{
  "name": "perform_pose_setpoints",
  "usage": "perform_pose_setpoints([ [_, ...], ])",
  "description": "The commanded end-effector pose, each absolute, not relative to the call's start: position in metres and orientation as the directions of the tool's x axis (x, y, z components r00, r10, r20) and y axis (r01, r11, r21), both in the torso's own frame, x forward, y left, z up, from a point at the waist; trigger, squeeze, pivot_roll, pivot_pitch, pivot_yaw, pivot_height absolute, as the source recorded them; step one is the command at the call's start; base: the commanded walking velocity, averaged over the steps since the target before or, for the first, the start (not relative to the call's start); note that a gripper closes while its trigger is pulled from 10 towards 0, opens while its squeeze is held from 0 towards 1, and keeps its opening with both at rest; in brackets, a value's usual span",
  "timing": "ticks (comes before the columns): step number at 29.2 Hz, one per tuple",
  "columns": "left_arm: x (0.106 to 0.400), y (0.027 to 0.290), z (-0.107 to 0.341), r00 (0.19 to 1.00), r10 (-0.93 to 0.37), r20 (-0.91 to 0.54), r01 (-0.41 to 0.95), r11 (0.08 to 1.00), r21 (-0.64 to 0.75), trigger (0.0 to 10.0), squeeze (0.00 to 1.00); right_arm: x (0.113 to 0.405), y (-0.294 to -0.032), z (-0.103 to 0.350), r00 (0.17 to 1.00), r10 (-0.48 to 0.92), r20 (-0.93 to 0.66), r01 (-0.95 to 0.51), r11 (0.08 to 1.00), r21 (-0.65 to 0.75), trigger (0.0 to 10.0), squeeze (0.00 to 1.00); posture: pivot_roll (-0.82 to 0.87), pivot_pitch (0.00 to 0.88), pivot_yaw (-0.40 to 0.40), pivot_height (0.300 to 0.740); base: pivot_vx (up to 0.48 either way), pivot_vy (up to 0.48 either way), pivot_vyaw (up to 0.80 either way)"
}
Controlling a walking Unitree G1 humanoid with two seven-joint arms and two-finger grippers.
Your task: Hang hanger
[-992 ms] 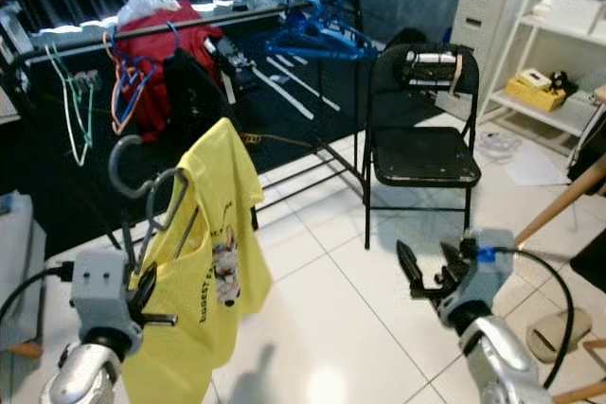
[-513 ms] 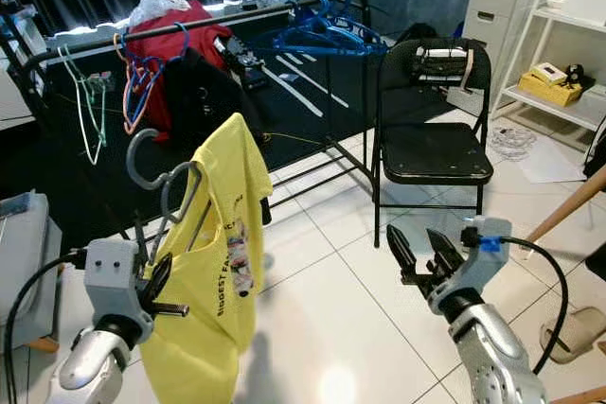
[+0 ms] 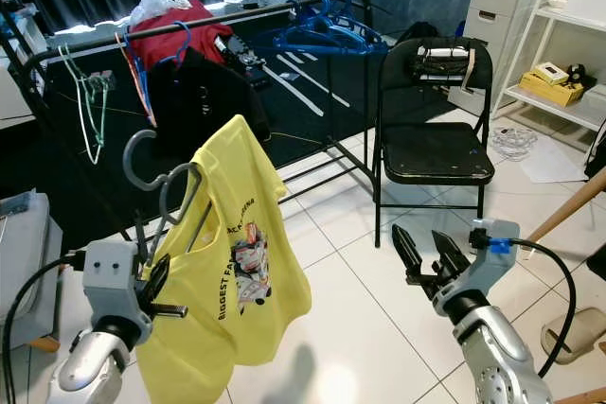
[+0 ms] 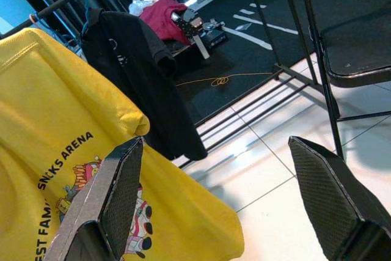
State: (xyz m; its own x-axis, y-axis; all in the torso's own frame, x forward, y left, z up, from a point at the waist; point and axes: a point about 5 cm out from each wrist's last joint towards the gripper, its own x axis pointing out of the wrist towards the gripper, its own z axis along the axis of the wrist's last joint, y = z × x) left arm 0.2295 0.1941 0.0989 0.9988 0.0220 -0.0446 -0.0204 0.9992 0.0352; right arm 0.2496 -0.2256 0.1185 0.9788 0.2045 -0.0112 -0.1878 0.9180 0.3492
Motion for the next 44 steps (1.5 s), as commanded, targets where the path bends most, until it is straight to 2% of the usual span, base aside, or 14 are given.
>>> perform_pose_setpoints([
  [1,0.2305,0.1951,0.1027,1.000,0.019,-0.018,-0.018,0.999,0.051,10.0,0.00,0.2505,-0.2237,0.1154,0.977,0.213,-0.020,-0.192,0.912,0.362,10.0,0.00,-0.07,0.000,0.079,0.740,0.000,0.000,0.00],
  [44,0.2290,0.1931,0.1017,1.000,0.009,-0.017,-0.008,0.999,0.047,10.0,0.00,0.2482,-0.2243,0.1152,0.975,0.220,-0.023,-0.195,0.905,0.379,10.0,0.00,-0.08,0.000,0.079,0.740,0.000,0.000,0.00],
])
